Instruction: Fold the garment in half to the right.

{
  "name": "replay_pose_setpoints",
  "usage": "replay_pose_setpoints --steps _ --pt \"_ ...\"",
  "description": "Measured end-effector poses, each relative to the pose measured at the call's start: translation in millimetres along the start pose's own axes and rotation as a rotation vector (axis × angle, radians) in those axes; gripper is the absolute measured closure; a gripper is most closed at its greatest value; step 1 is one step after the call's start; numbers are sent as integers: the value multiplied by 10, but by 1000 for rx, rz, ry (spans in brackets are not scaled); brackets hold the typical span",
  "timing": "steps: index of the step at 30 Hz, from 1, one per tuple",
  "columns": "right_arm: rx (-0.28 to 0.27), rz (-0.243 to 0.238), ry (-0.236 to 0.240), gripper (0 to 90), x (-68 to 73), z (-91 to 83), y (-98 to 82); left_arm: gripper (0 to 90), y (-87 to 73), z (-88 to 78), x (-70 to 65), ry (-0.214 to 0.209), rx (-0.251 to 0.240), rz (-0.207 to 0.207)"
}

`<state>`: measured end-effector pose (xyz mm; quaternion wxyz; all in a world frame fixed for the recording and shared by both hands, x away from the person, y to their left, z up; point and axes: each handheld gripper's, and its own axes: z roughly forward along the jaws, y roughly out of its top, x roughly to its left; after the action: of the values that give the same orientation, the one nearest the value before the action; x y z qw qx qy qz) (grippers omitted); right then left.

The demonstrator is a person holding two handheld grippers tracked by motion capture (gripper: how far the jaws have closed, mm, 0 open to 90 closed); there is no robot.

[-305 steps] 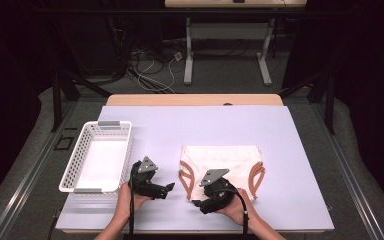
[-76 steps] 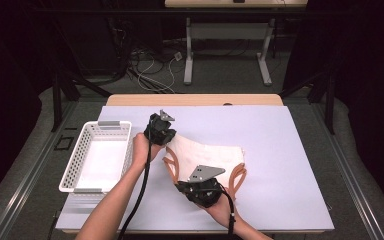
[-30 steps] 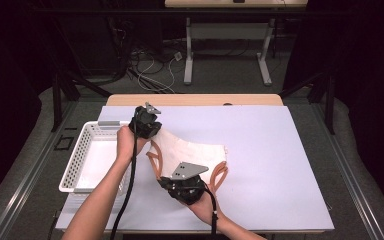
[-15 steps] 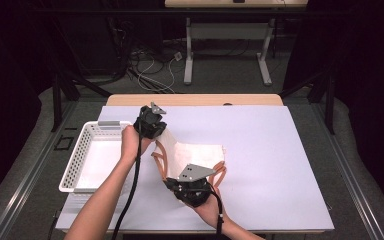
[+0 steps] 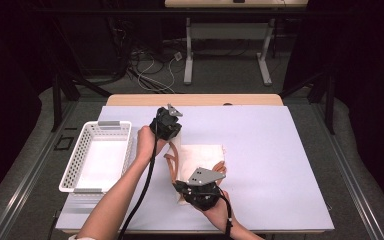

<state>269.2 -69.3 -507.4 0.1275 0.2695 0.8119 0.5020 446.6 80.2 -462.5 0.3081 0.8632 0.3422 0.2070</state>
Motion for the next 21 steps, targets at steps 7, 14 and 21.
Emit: replay_pose_setpoints --steps 7,14,21 --pt "0 8 0 868 -9 -42 -15 871 17 29 -45 -7 -9 1" --pt "-3 10 -7 869 -27 -102 -24 871 32 77 -88 -24 -16 -4" --pt "8 8 -11 869 -60 -173 -53 869 44 147 -157 -46 -29 -16"
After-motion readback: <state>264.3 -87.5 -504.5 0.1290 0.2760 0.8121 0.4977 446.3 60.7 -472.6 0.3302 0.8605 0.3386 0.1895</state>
